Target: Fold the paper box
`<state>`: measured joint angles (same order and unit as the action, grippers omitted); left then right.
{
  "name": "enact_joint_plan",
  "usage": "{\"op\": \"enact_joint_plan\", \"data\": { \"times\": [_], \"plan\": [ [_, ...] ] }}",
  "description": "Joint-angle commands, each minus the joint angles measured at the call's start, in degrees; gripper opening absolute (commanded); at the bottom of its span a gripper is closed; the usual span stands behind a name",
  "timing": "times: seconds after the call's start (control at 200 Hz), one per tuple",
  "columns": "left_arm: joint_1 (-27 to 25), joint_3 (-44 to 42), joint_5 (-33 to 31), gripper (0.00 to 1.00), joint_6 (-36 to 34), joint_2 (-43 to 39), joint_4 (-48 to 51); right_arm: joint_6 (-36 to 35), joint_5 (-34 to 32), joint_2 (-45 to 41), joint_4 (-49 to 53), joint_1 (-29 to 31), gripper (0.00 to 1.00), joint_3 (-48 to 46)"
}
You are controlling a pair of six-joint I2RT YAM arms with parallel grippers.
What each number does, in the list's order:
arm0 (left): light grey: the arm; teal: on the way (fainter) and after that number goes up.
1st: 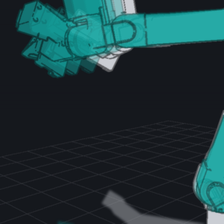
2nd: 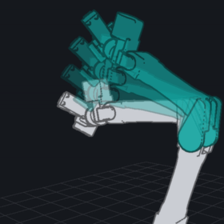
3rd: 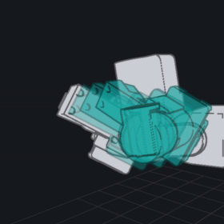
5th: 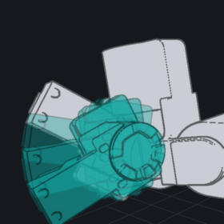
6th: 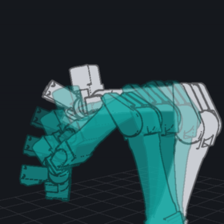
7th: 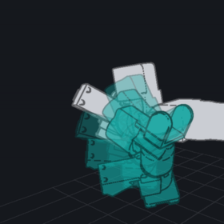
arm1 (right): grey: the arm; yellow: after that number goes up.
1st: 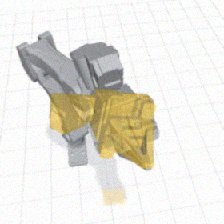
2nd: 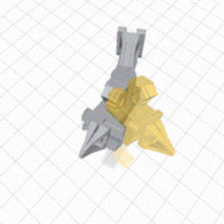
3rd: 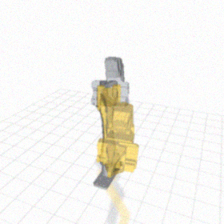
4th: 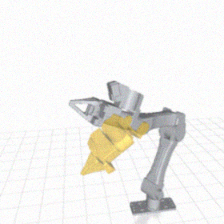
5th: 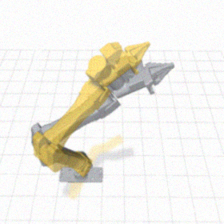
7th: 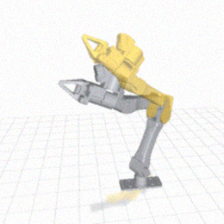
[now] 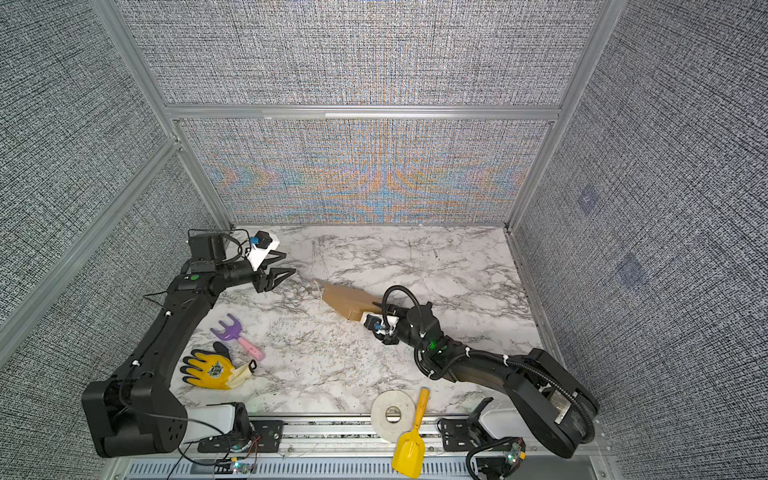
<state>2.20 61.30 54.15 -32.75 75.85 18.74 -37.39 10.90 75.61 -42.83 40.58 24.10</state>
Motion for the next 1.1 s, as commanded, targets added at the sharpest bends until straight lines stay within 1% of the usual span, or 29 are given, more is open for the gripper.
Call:
{"op": "enact_joint_plan", "data": {
  "times": [0.0, 0.08, 0.1, 0.13, 0.17, 0.215, 0.26, 0.295, 0.32, 0.365, 0.41, 0.455, 0.48, 0.516, 0.571, 0.621, 0.686, 0.721, 0.771, 0.796, 0.861, 0.941, 0.986, 1.096],
  "plan": [
    [1.19, -4.39, 10.82, 0.62, 4.89, -0.35, -9.36, 11.79, 7.4, -1.33, -6.48, -2.22, 0.5, -1.58],
    [1.32, -8.31, 16.88, 0.64, 2.73, -0.58, -13.31, 16.27, 10.56, -2.41, -9.28, -4.12, 0.5, -2.66],
    [1.32, -9.09, 19.8, 0.65, 1.34, -0.33, -14.06, 17.53, 11.64, -2.69, -9.84, -4.75, 0.5, -2.76],
    [1.28, -10.36, 23.8, 0.67, -2.64, 0.16, -14.98, 19.54, 13.31, -3.19, -10.57, -5.73, 0.5, -2.83],
    [1.34, -11.56, 29.35, 0.69, -5.77, 0.93, -15.85, 22.16, 15.49, -3.61, -12.08, -6.85, 0.5, -2.85],
    [1.36, -12.09, 32.7, 0.72, -9.61, 1.9, -15.07, 25.0, 17.88, -4.09, -13.53, -8.06, 0.5, -2.88],
    [1.19, -11.87, 35.44, 0.74, -14.92, 2.85, -12.87, 28.06, 20.5, -4.33, -15.12, -9.18, 0.5, -2.75],
    [0.91, -10.85, 36.14, 0.75, -19.85, 3.56, -8.21, 30.6, 22.66, -4.42, -17.01, -10.0, 0.5, -2.57],
    [0.66, -9.66, 36.2, 0.75, -24.76, 4.24, -4.27, 32.59, 23.97, -4.29, -18.5, -10.58, 0.5, -2.59],
    [-0.05, -6.67, 36.4, 0.77, -34.29, 5.62, 6.52, 36.12, 26.52, -3.92, -21.65, -11.56, 0.5, -2.7],
    [-0.6, -3.89, 38.01, 0.78, -42.62, 7.3, 15.76, 39.3, 28.5, -3.15, -25.52, -12.28, 0.5, -2.81],
    [-0.91, -2.14, 40.6, 0.81, -49.17, 9.03, 22.25, 43.08, 30.31, -2.09, -30.45, -12.9, 0.5, -3.23],
    [-0.91, -1.77, 42.44, 0.82, -51.15, 9.86, 23.47, 45.3, 31.29, -1.09, -33.6, -13.19, 0.5, -3.51],
    [-0.89, -1.47, 44.44, 0.85, -51.53, 10.88, 24.07, 48.63, 32.61, 0.49, -38.01, -13.71, 0.5, -3.79],
    [-1.41, -0.34, 44.99, 0.86, -52.33, 12.52, 25.84, 53.45, 33.31, 3.2, -45.65, -14.3, 0.5, -4.31],
    [-2.42, 0.46, 44.99, 0.87, -54.78, 13.66, 29.36, 54.89, 34.47, 4.28, -45.84, -14.37, 0.5, -3.38],
    [-4.25, -0.42, 44.98, 0.88, -53.73, 13.5, 28.18, 55.37, 36.24, 5.02, -45.86, -14.15, 0.48, -2.5],
    [-5.0, -1.46, 44.99, 0.89, -51.33, 12.83, 25.07, 55.63, 37.06, 5.18, -45.93, -14.04, 0.47, -2.17],
    [-6.0, -2.48, 44.99, 0.89, -45.46, 12.2, 19.52, 55.78, 37.68, 5.09, -45.91, -13.86, 0.47, -1.78],
    [-6.38, -2.67, 44.99, 0.89, -43.69, 12.18, 18.03, 55.83, 37.83, 4.86, -45.88, -13.86, 0.47, -1.79],
    [-6.75, -2.02, 44.99, 0.89, -41.94, 12.76, 18.16, 56.35, 38.65, 4.44, -45.9, -13.87, 0.47, -1.68],
    [-6.64, -1.15, 44.99, 0.89, -36.91, 13.34, 16.3, 57.24, 40.7, 4.41, -45.94, -13.86, 0.47, -1.36],
    [-6.74, -0.75, 44.99, 0.89, -36.52, 13.59, 16.56, 57.76, 42.02, 4.77, -45.93, -13.87, 0.47, -0.94],
    [-7.32, 0.04, 44.9, 0.88, -32.29, 14.05, 14.78, 57.83, 42.34, 5.47, -45.94, -13.86, 0.47, -0.47]
  ]
}}
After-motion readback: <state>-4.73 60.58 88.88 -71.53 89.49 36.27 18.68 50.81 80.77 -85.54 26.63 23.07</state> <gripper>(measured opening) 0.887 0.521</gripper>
